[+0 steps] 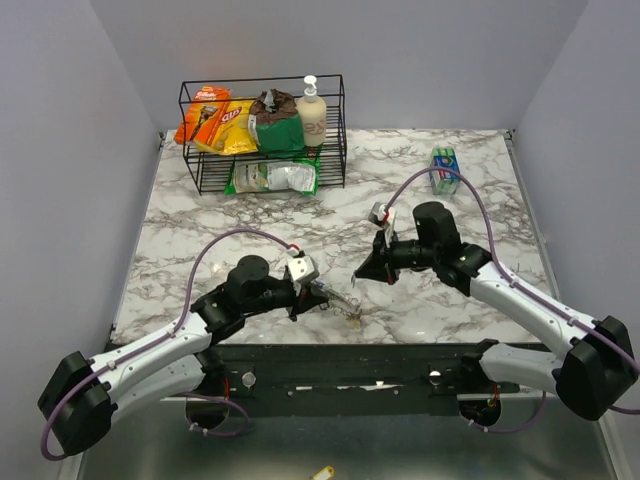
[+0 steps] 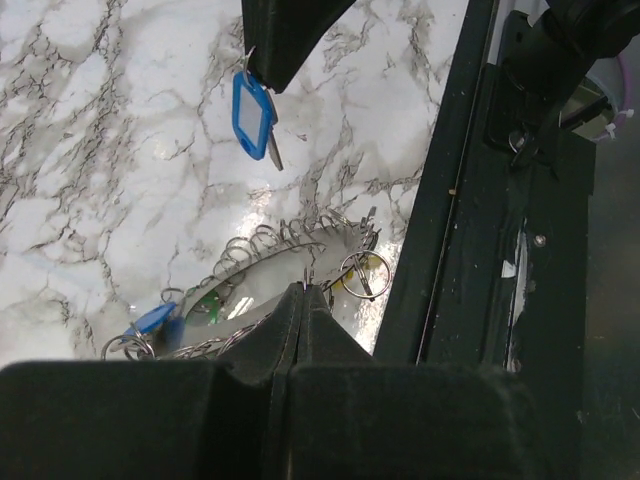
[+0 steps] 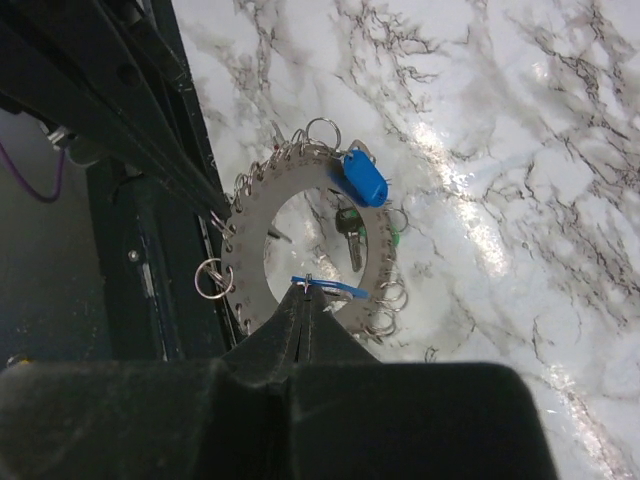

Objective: Put the keys on the keyring

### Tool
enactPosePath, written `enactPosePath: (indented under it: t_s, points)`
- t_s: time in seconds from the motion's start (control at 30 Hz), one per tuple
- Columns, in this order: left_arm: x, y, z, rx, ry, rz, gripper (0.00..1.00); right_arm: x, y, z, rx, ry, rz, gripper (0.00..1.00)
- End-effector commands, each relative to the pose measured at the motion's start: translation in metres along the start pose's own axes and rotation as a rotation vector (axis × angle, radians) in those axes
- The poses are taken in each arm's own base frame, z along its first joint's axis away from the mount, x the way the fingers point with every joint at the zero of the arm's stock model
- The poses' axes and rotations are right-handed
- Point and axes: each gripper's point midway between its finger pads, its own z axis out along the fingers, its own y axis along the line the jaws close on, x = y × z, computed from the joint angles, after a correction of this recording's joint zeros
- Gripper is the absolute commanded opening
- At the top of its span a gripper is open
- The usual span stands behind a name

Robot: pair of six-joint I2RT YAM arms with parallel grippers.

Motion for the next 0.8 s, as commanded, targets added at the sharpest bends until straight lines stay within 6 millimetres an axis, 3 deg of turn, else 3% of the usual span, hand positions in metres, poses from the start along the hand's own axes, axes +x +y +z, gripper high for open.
enactPosePath:
  t_s: [0.0, 0.13, 0.4, 0.77]
  points:
    - [-0.022, 0.002, 0.004, -0.013, -0.131, 0.048, 0.0, 0.003, -0.002, 0.013, -0.017, -0.025, 0.072, 0.0]
    - [-0.017, 0.004, 0.004, -0.025, -0.118, 0.052, 0.0, 0.005, 0.002, 0.02, -0.076, -0.031, 0.071, 0.0]
    - [-0.03, 0.008, 0.003, -0.045, -0.125, 0.088, 0.0, -0.003, 0.028, 0.015, -0.249, -0.042, -0.035, 0.0]
    - [-0.033, 0.008, 0.009, -0.037, -0.096, 0.11, 0.0, -0.001, 0.033, 0.023, -0.293, 0.0, -0.045, 0.0]
